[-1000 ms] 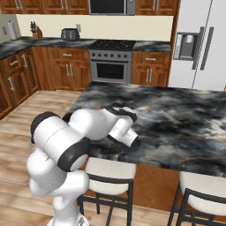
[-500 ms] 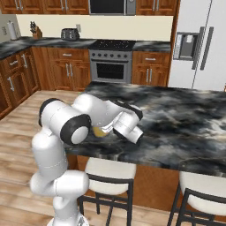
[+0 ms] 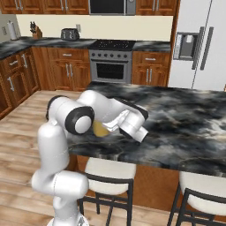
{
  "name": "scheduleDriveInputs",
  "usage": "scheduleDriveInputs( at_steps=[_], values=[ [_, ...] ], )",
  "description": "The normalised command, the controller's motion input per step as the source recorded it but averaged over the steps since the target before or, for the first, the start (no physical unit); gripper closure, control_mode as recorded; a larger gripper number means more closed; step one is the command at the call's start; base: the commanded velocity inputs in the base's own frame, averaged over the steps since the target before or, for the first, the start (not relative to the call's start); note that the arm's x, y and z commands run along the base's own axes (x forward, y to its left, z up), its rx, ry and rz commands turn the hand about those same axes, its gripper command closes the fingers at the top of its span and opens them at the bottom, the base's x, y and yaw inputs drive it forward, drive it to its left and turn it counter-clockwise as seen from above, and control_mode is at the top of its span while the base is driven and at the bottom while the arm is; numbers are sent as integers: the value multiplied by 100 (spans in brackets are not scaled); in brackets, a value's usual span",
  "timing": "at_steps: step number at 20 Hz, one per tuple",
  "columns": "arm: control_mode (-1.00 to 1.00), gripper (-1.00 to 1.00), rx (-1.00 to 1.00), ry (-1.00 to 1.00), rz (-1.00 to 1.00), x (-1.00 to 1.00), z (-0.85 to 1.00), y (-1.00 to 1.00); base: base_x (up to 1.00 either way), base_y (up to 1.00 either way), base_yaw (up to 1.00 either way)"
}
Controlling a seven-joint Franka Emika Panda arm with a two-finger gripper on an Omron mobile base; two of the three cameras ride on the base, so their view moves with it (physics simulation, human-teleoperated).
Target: Place the pitcher and cup on the dining counter for serving.
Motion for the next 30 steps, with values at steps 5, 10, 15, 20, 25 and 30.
scheduleDriveInputs(
  at_steps=[5,10,15,20,25,30],
  values=[
    [-100,-100,0,0,0,1,-21,0,0,0,0],
    [-100,-100,-1,0,0,0,0,0,0,0,0],
    [-100,-100,-4,0,0,-7,23,-2,0,0,0],
    [-100,-100,-6,0,0,-51,61,0,0,0,0],
    [-100,-100,-10,0,0,-89,68,0,0,0,0],
    [-100,-100,-19,0,0,-100,46,23,0,0,0]
  ],
)
